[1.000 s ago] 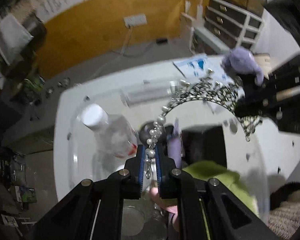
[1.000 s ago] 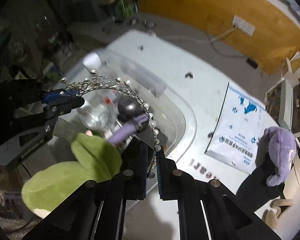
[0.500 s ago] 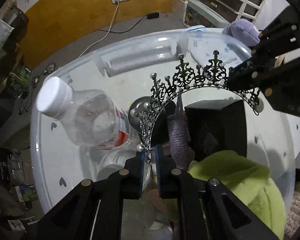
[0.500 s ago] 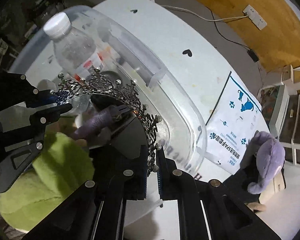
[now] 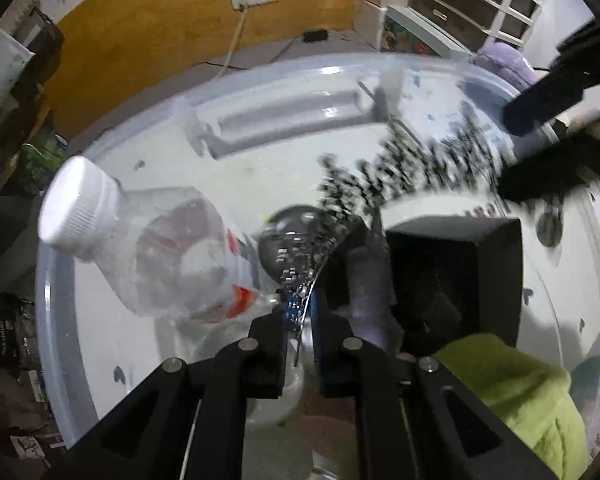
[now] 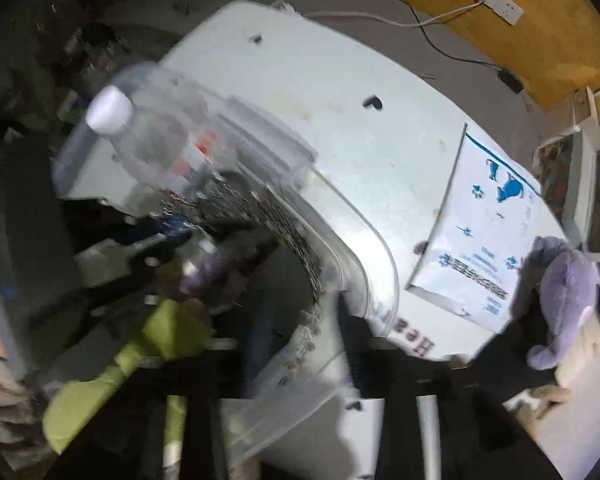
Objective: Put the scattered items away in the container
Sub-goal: 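Lift the tiara with both tools and carry it over the clear box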
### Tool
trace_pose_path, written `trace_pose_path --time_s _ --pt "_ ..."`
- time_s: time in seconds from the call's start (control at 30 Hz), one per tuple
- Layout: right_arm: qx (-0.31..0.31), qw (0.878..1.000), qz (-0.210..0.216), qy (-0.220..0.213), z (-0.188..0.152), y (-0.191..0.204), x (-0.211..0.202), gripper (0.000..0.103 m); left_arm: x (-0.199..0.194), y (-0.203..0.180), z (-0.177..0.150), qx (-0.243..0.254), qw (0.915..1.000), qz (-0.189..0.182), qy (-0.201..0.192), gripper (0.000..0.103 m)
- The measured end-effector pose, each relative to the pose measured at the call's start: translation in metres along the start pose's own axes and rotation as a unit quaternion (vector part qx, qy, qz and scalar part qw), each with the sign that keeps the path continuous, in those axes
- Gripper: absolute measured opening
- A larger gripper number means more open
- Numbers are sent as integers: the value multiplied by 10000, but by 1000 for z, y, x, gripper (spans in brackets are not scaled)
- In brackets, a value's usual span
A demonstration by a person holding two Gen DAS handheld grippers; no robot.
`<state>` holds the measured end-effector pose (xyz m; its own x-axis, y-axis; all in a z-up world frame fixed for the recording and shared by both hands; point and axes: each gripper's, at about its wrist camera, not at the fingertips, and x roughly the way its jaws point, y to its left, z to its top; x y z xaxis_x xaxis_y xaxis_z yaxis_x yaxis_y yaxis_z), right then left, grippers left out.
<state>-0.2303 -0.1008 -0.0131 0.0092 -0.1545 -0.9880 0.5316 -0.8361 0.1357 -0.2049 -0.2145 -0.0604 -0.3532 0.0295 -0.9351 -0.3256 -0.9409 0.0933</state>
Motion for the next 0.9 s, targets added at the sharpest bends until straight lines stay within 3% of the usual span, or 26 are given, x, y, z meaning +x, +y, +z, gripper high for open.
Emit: trace_pose_path --time_s 0.13,0.27,0.33,0.37,0.6,0.9 --pt "-154 9994 -259 -157 0 10 -6 60 -5 6 -2 -78 10000 11 -51 11" --pt "-84 9997 68 -219 -1 13 -9 59 -11 2 -8 -6 9999 3 -130 11" --pt "8 9996 266 -129 -2 12 -6 37 -14 0 -11 17 9998 29 -180 11" --pt "99 9996 271 -56 -2 10 -3 36 -15 0 -12 11 9998 37 -193 11" --pt "683 9966 330 317 -9 -1 16 32 -20 -1 -28 -98 9996 -132 -207 11" --pt "1718 9831 511 367 0 -13 31 33 -9 -5 -25 -99 9998 -135 -131 11"
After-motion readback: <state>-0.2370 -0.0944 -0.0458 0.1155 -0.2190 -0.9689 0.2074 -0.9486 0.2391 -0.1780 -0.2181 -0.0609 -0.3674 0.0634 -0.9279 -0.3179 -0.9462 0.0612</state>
